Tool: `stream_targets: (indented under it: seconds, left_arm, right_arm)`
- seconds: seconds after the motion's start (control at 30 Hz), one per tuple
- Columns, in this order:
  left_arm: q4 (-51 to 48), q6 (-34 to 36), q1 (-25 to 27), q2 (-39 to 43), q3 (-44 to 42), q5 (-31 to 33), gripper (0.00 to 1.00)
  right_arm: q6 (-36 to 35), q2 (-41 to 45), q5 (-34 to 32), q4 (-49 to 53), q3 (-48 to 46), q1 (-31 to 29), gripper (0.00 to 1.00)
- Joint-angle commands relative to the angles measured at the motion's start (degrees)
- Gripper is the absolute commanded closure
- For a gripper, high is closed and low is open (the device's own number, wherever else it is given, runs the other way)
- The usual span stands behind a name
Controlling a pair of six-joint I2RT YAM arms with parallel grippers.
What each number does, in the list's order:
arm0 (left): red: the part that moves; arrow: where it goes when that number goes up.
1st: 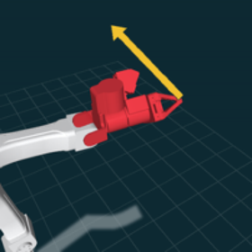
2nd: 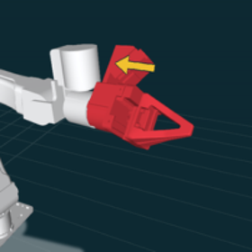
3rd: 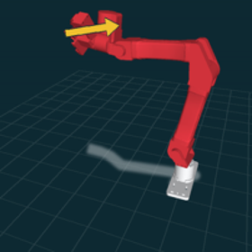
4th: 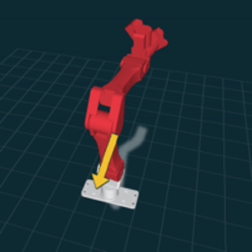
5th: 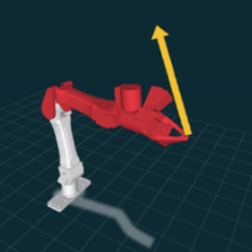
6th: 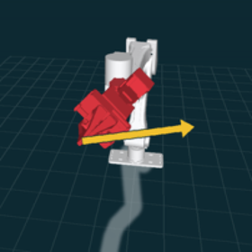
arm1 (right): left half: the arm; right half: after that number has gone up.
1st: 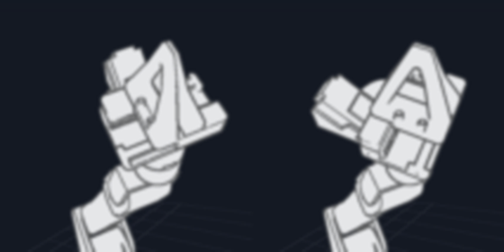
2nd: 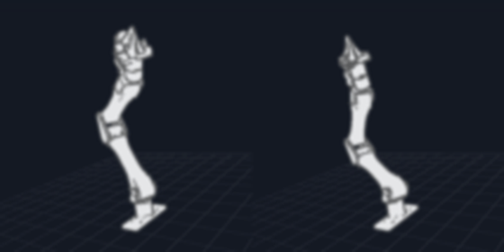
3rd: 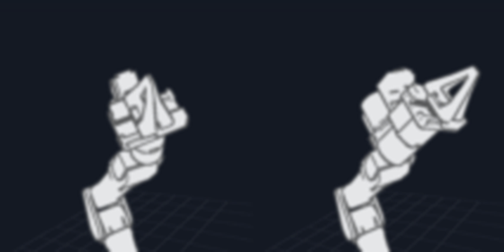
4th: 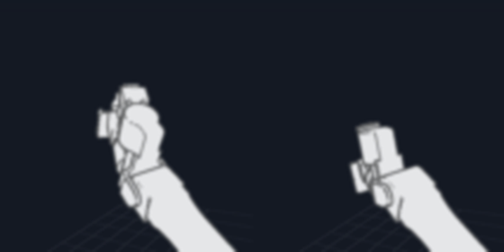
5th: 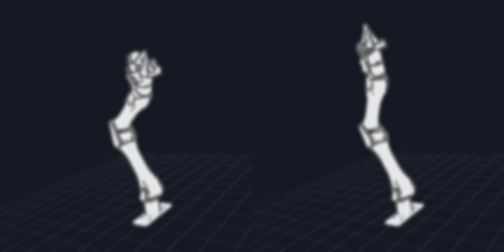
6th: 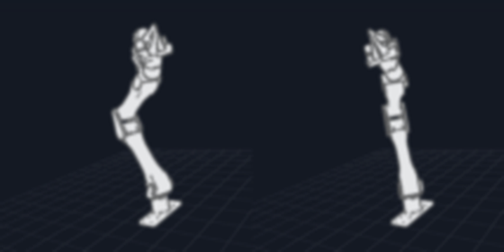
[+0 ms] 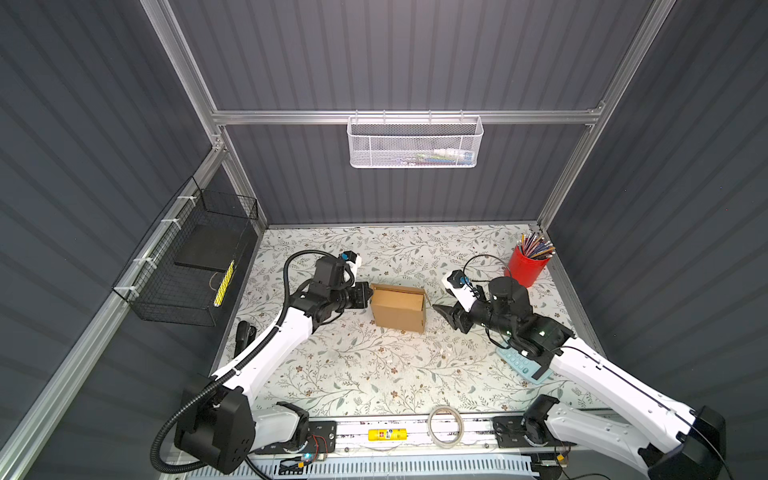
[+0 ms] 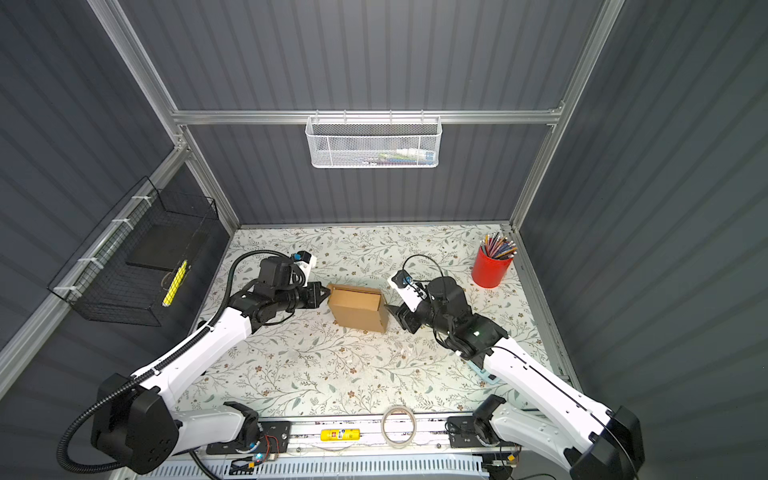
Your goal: Fold the paper box
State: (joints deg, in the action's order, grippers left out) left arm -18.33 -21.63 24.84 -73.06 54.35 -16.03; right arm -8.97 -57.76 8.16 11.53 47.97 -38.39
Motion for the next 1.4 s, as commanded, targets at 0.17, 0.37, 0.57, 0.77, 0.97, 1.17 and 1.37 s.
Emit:
stream_targets:
  seconds: [0.17, 0.37, 0.57, 0.77, 0.97, 1.17, 1.37]
  left_arm:
    - [-5.2, -0.5, 0.5, 0.2, -0.4, 1.1, 1.0]
    - [-5.3, -0.6, 0.5, -0.3, 0.2, 0.7, 1.0]
    - [-5.7, -0.6, 0.4, -0.4, 0.6, 0.7, 1.0]
    - [-6.1, -0.9, 0.5, -0.6, 1.3, 0.0, 1.0]
    - [-6.4, -0.9, 0.5, -0.6, 1.5, -0.2, 1.0]
    - [-6.0, -1.1, 0.5, -0.9, 1.6, -0.9, 1.0]
    - [-6.0, -1.1, 0.5, -1.2, 1.7, -1.0, 1.0]
  right_arm:
    - [9.6, -3.4, -2.7, 10.4, 5.9, -0.5, 0.59]
    - [13.1, -5.8, -2.4, 9.9, 6.3, -1.9, 0.62]
    - [15.4, -9.9, -3.4, 9.1, 7.6, -2.6, 0.63]
    - [16.7, -12.2, -3.7, 6.8, 7.7, -3.0, 0.7]
    - [16.8, -13.0, -4.8, 5.4, 7.4, -3.1, 0.75]
    - [16.6, -13.6, -5.2, 5.0, 7.6, -3.1, 0.78]
    - [16.7, -14.4, -5.6, 5.0, 7.8, -3.1, 0.81]
